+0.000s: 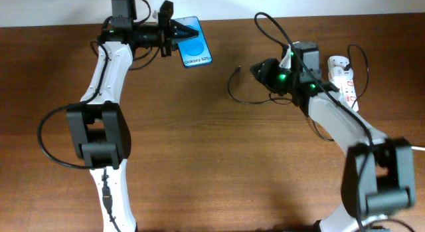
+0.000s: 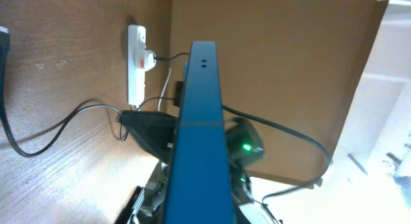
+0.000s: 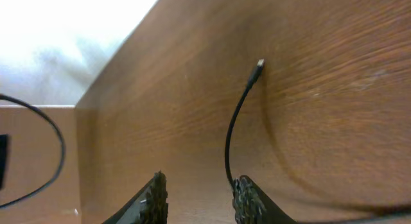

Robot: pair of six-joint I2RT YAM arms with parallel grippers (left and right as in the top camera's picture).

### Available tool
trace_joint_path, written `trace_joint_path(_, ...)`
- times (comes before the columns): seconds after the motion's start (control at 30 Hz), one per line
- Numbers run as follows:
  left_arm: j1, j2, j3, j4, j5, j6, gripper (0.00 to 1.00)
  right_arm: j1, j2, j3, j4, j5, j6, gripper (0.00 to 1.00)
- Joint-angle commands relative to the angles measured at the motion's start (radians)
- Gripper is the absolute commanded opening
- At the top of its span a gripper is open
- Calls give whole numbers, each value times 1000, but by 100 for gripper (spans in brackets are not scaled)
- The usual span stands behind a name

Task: Plug charger to phone and switch on socket
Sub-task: 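Hold the phone upright with the left gripper, bottom port facing down, then grasp the black USB-C cable plug with the right gripper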

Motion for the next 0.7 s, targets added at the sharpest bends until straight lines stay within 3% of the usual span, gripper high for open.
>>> trace_joint_path(0.0, 20, -21, 8, -1, 11, 20, 0, 17, 161, 150, 5, -91, -2, 30)
trace_joint_path(0.17, 20, -21, 8, -1, -6, 20, 0, 60, 364, 280, 7, -41, 50, 31)
trace_joint_path(0.53, 20, -21, 8, -1, -6, 21, 0, 124, 405, 280, 3, 161, 47, 31)
trace_joint_path(0.67, 19, -21, 8, -1, -7, 24, 0, 124, 455, 280, 28, 117, 105, 31)
